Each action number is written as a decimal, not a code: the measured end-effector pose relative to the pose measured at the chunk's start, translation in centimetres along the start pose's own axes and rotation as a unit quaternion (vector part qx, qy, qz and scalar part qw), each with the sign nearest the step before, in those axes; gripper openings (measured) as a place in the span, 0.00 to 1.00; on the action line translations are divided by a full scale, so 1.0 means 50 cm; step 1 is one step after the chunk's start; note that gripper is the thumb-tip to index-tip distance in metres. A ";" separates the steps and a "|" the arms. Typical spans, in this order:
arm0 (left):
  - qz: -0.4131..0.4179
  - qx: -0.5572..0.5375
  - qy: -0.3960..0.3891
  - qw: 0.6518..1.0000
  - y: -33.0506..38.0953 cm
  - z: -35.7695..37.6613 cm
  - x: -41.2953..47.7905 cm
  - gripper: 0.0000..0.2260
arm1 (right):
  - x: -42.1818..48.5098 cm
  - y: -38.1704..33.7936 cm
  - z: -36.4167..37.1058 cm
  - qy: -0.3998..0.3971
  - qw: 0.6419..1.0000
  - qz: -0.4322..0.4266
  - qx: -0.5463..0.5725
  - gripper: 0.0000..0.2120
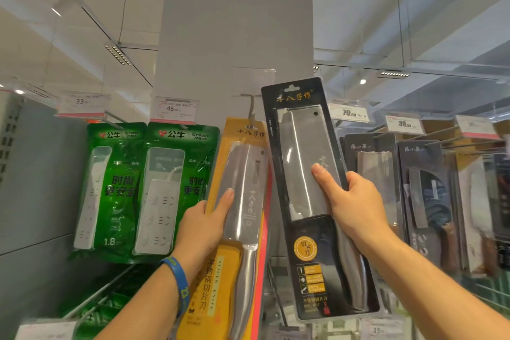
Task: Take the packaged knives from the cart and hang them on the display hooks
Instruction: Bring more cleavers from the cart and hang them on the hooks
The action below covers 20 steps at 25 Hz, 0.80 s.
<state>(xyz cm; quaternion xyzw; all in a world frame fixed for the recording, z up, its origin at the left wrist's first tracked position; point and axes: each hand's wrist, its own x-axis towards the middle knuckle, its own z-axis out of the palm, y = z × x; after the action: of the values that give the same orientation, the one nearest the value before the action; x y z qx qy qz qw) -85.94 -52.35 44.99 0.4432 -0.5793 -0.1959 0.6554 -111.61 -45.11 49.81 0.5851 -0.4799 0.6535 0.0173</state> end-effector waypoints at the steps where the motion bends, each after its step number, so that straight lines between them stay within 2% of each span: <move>1: -0.007 0.010 -0.002 1.000 -0.004 0.005 0.009 0.33 | -0.001 -0.002 0.004 0.003 1.000 -0.002 -0.001 0.40; 5: -0.072 0.027 -0.051 0.996 -0.012 0.040 0.066 0.27 | -0.003 -0.015 0.021 -0.004 1.000 0.014 0.004 0.36; 7: -0.109 0.026 -0.081 0.990 -0.001 0.055 0.090 0.31 | -0.007 -0.022 0.031 -0.009 1.000 0.024 0.009 0.35; 9: -0.143 0.104 -0.113 0.978 0.006 0.063 0.096 0.35 | -0.024 -0.031 0.039 0.002 0.999 0.026 0.027 0.35; 10: -0.140 0.169 -0.121 0.968 0.010 0.064 0.098 0.33 | -0.032 -0.035 0.041 0.012 0.999 0.021 0.031 0.35; 12: -0.082 0.268 -0.089 0.956 0.029 0.059 0.097 0.26 | -0.040 -0.033 0.040 0.021 0.999 0.015 0.034 0.35; 13: -0.038 0.278 -0.047 0.959 0.048 0.050 0.096 0.26 | -0.040 -0.028 0.038 0.015 0.999 0.018 0.043 0.35; 16: 0.121 0.169 0.068 0.976 0.149 0.006 0.094 0.28 | -0.033 -0.005 0.036 -0.008 0.998 0.032 0.048 0.35; 18: 0.200 0.100 0.081 0.971 0.236 -0.031 0.111 0.29 | -0.038 -0.002 0.045 -0.003 0.998 0.030 0.056 0.37; 20: 0.228 0.071 0.065 0.969 0.315 -0.062 0.140 0.30 | -0.051 -0.008 0.058 0.011 0.996 0.038 0.077 0.35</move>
<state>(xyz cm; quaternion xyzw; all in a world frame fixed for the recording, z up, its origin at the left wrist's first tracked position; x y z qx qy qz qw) -85.31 -48.28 62.03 0.3568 -0.6339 0.0297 0.6855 -108.40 -45.39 47.64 0.5589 -0.4496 0.6952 -0.0471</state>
